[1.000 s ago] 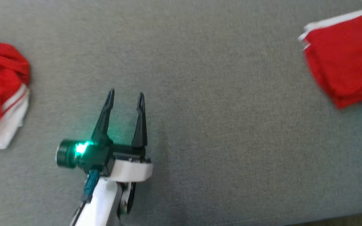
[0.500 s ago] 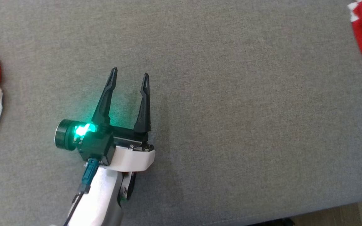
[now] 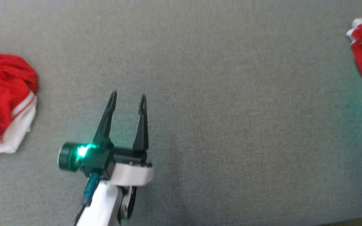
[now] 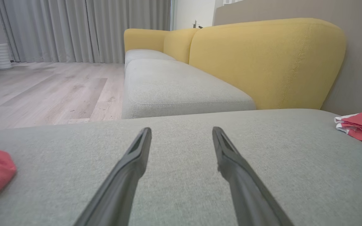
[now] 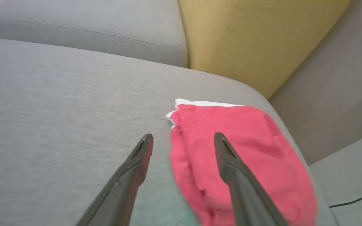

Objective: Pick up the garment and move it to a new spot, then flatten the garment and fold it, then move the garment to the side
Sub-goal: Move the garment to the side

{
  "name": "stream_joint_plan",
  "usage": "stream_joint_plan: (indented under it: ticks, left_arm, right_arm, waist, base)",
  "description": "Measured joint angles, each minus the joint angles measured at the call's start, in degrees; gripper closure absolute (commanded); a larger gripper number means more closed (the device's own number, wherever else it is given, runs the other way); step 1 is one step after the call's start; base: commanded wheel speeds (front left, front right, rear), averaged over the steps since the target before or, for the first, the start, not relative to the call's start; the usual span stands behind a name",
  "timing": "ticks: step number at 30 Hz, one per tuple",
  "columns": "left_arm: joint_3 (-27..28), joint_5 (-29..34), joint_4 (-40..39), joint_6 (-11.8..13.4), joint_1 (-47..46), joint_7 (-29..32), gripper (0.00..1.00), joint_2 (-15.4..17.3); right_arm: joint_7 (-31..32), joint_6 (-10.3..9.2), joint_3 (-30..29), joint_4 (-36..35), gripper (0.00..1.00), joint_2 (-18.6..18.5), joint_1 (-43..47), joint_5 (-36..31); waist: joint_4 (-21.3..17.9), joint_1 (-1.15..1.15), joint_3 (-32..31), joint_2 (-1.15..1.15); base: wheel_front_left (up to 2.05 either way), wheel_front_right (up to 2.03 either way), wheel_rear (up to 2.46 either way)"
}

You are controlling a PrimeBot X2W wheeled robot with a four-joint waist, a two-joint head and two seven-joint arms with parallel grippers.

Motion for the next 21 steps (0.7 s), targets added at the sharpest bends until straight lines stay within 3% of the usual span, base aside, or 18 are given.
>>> stream_joint_plan:
  ticks: [7, 13, 16, 21]
  left_arm:
    - [1.9, -0.4, 3.3, 0.7, 5.8, 0.0, 0.00, 0.0]
    - [3.5, -0.7, 6.0, 1.2, 10.6, 0.0, 0.00, 0.0]
    - [4.0, -0.6, 6.6, 1.3, 12.2, 0.0, 0.00, 0.0]
    - [4.4, -0.7, 7.0, 1.4, 12.3, 0.0, 0.00, 0.0]
  right_arm:
    - [-8.2, 0.00, 9.2, -0.2, 0.00, 7.6, 7.0, 4.7]
    - [-18.9, 0.00, 15.6, 5.2, 0.00, 14.0, 13.4, 7.6]
    - [-20.1, 0.00, 16.3, 5.2, 0.00, 15.8, 16.2, 7.8]
    - [-20.3, 0.00, 11.5, -3.5, 0.00, 18.8, 20.0, 5.9]
  waist:
    - [0.9, 0.00, -8.4, 0.00]
    - [2.1, 0.00, -16.0, 0.00]
    - [3.0, -0.01, -19.5, 0.00]
    - [4.9, 0.00, -23.7, 0.00]
  base:
    - [0.00, 0.00, 0.00]
    - [0.00, 0.00, 0.00]
    - [0.00, 0.00, 0.00]
    - [0.00, 0.00, 0.00]
